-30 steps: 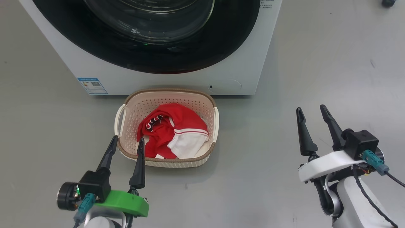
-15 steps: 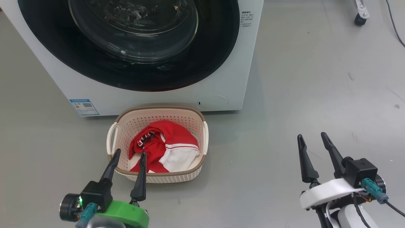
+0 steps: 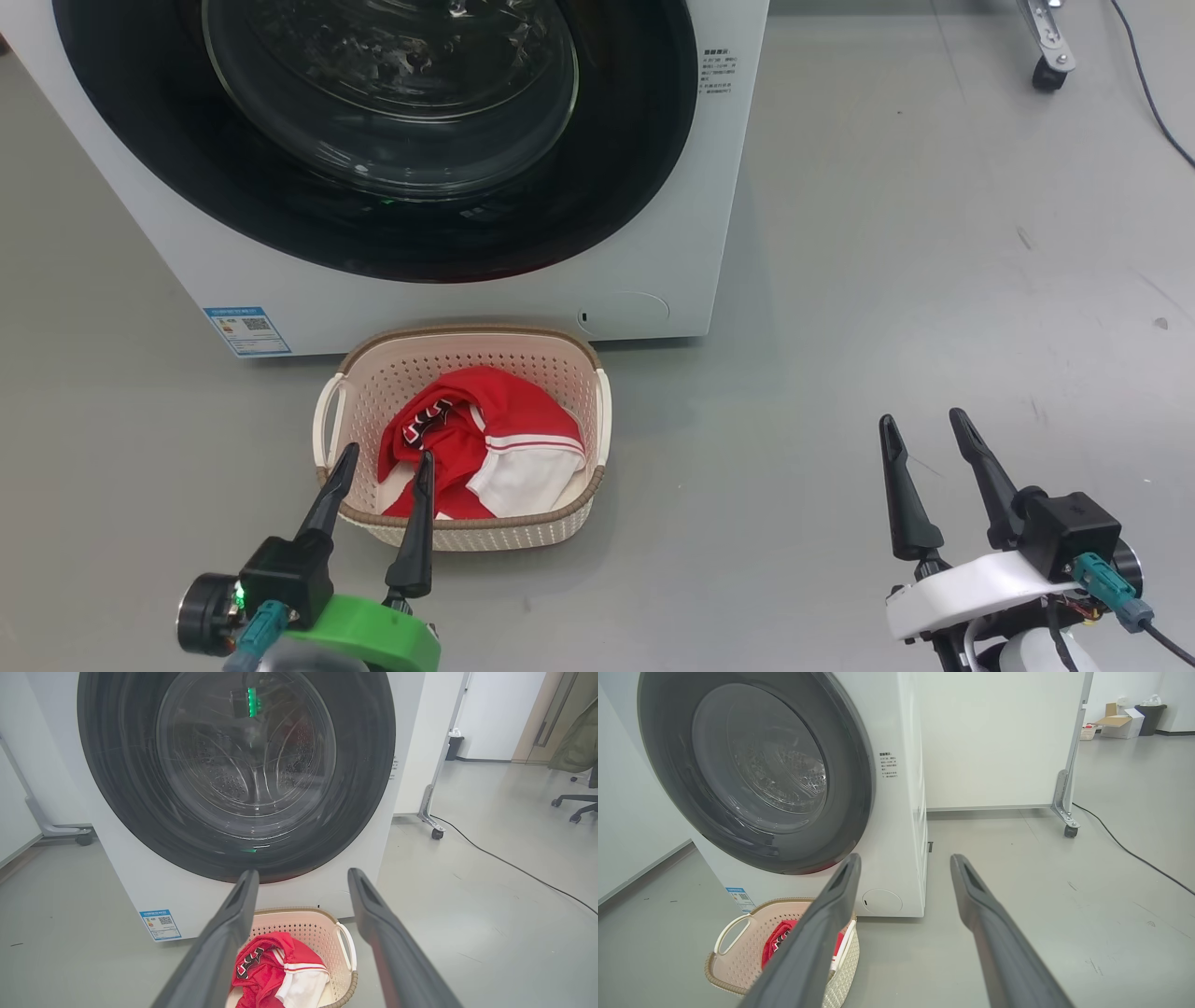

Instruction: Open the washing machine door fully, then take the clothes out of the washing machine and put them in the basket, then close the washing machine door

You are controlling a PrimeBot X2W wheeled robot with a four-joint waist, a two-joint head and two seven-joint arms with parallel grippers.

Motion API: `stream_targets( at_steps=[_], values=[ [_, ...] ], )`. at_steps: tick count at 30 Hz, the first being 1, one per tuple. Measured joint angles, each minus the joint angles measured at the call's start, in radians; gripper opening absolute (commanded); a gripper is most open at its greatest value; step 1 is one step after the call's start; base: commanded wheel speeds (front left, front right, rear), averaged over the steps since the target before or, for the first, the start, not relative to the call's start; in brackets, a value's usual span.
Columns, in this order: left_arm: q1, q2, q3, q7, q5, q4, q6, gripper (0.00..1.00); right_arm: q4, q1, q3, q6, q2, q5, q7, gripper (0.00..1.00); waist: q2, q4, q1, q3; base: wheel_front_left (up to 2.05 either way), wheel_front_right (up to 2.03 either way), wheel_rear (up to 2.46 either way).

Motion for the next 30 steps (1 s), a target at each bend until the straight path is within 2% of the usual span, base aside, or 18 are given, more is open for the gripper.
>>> stream_targets(
  at_steps=[30],
  values=[
    [0.006,0.002,-0.006,0.0,-0.003,0.01,-0.001,1.0,-0.038,0.06,-0.017,0.003,0.017,-0.01,0.0,1.0,0.0,-0.002,0.0,-0.025,0.0,0.0,0.0]
  ],
)
